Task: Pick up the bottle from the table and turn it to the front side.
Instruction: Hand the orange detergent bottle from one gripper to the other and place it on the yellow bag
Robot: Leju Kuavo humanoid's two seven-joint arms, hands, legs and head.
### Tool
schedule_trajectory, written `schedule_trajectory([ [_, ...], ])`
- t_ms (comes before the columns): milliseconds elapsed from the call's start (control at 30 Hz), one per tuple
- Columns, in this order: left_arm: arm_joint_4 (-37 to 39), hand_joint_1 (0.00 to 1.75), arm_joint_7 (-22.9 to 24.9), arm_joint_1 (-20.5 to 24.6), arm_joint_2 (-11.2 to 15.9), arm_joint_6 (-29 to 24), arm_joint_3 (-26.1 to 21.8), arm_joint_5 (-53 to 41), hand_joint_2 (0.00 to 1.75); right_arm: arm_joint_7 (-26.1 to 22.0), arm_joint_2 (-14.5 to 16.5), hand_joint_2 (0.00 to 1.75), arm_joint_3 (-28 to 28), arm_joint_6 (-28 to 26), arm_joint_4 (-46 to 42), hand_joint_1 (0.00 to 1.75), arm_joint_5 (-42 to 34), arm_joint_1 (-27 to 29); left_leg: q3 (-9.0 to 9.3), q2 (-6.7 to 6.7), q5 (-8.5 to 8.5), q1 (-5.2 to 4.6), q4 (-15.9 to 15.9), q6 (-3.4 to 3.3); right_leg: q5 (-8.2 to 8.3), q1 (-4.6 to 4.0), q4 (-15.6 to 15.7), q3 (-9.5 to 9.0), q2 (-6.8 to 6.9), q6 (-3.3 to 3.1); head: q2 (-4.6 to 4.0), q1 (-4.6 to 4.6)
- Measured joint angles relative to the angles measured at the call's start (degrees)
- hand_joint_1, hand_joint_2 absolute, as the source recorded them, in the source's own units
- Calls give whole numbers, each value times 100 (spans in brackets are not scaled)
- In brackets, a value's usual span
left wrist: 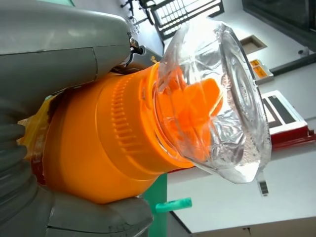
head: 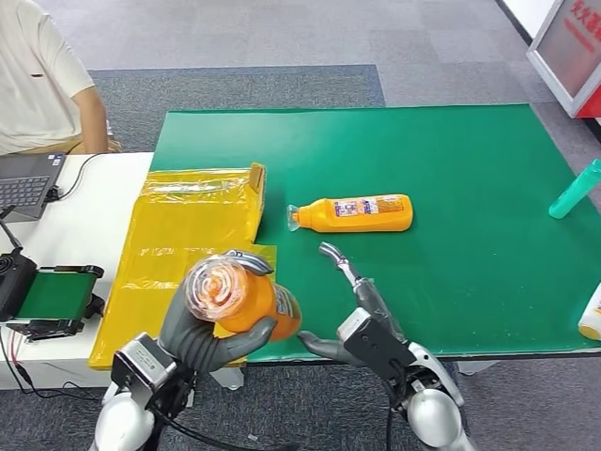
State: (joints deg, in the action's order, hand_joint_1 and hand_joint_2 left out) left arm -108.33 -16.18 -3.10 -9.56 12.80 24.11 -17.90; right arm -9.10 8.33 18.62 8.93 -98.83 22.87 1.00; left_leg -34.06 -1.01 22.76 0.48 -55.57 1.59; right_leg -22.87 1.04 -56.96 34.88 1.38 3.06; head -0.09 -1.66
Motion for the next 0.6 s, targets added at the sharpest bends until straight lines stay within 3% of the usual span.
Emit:
schedule_trajectory([
  [133, -45, 175, 30, -51, -50, -591, -231, -608, 175, 12, 21, 175, -119, -29, -256, 0, 2, 89, 0, 0, 0, 0, 0, 0, 0, 0, 0, 0, 0, 0, 0, 1],
  [300, -53, 175, 174, 75, -120, -1640, -820, -2419, 175, 89, 65, 175, -311, 185, -750, 0, -218, 280, 0, 0, 0, 0, 0, 1, 0, -1, 0, 2, 0, 0, 0, 1],
  [467, 102, 175, 178, 349, -108, -2740, -1254, -5058, 175, 34, 74, 175, -359, 370, -996, 0, -684, 325, 1, 0, -1, 0, 0, 0, 0, 0, 0, 1, 0, 0, 1, 1],
  [600, 496, 175, 282, 515, 18, -3259, -1435, -6052, 175, 10, 71, 175, -367, 407, -1091, 0, -1016, 327, 1, 0, -1, 0, 0, 0, 0, 1, 0, 1, 0, 0, 1, 1],
])
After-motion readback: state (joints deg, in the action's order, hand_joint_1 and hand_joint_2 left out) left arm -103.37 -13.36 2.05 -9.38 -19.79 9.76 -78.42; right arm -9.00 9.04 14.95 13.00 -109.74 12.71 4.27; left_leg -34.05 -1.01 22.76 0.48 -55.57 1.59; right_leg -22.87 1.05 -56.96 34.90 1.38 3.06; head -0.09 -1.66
